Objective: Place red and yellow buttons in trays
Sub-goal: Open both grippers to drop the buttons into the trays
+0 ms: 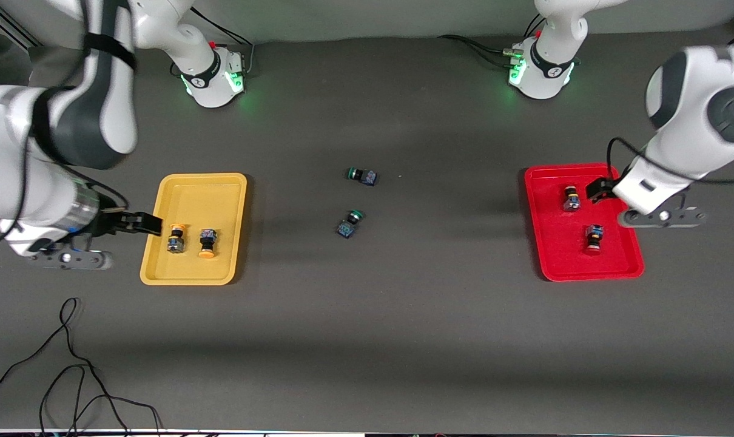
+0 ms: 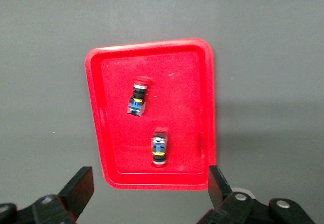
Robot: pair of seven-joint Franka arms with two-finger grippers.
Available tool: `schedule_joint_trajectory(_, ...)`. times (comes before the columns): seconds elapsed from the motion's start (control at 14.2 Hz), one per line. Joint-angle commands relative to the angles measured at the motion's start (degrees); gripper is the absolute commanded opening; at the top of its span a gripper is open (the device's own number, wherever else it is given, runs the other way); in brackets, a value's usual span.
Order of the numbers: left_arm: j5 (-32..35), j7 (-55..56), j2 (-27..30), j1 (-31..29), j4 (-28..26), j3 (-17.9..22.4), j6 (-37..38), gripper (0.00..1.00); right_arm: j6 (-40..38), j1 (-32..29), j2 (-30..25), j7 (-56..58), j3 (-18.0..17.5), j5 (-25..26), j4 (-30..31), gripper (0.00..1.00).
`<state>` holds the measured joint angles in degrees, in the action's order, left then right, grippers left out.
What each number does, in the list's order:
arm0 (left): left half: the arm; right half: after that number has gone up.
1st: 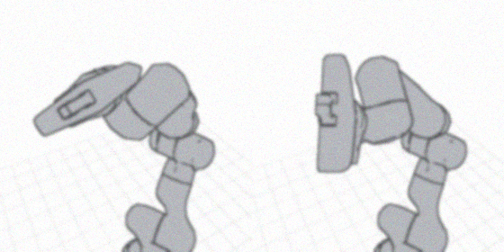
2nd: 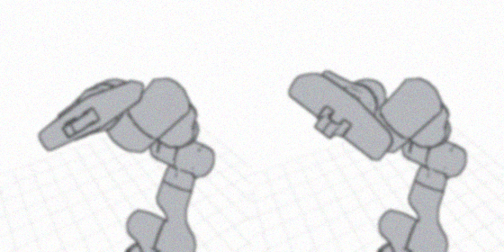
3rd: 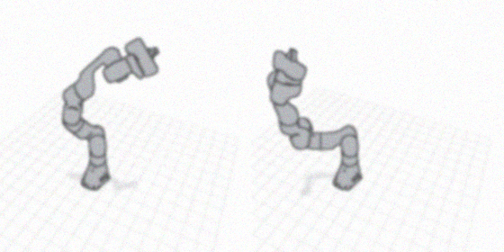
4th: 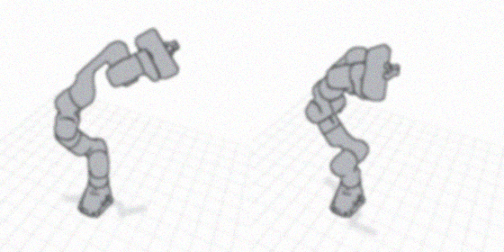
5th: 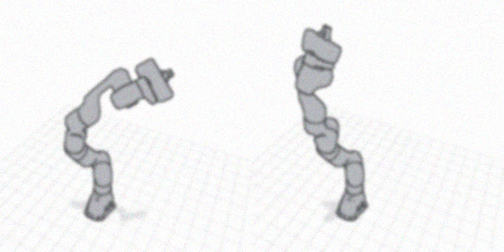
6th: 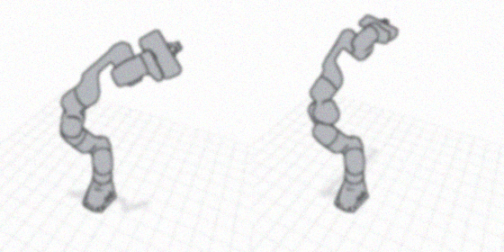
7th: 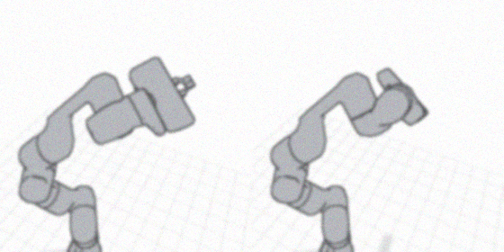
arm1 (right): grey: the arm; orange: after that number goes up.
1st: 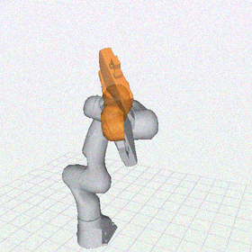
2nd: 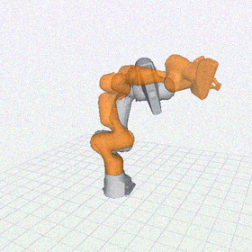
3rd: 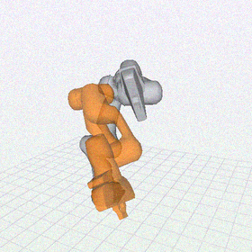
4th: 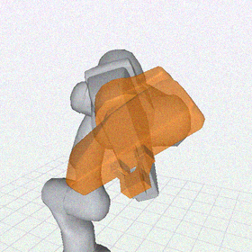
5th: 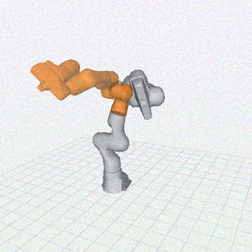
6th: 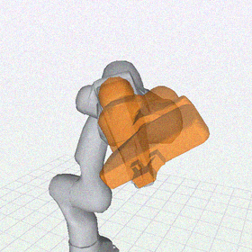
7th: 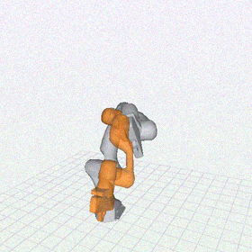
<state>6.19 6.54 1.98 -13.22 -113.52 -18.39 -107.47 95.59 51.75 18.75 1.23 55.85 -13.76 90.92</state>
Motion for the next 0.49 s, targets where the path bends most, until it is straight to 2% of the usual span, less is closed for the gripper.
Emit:
schedule_joint_trajectory(0.0,-2.7,-1.9,3.2,0.1,0.4,0.4,1.6,1.0,-0.3,-17.2,-12.1,-4.5,-21.0,7.1,1.8,1.0)
schedule_joint_trajectory(0.14,-2.8,-4.2,5.2,2.0,0.4,1.5,1.7,1.0,-0.8,-27.2,-15.2,-4.1,-30.3,8.7,2.2,1.0)
schedule_joint_trajectory(0.21,-2.7,-4.3,5.2,8.2,0.8,7.2,2.1,1.0,-1.0,-32.5,-16.6,-4.1,-35.6,9.7,2.4,1.0)
schedule_joint_trajectory(0.28,-2.6,-3.6,5.2,16.0,1.9,15.5,3.8,1.0,-1.9,-38.2,-17.5,-4.0,-40.8,10.2,2.7,1.0)
schedule_joint_trajectory(0.35,-2.6,-3.5,5.2,21.0,2.5,20.7,5.1,1.0,-2.6,-44.3,-17.8,-3.7,-45.9,10.2,2.7,1.0)
schedule_joint_trajectory(0.42,-2.6,-3.2,5.1,21.6,3.3,21.3,5.6,1.0,-3.0,-49.5,-18.2,-3.6,-50.5,10.3,2.8,1.0)
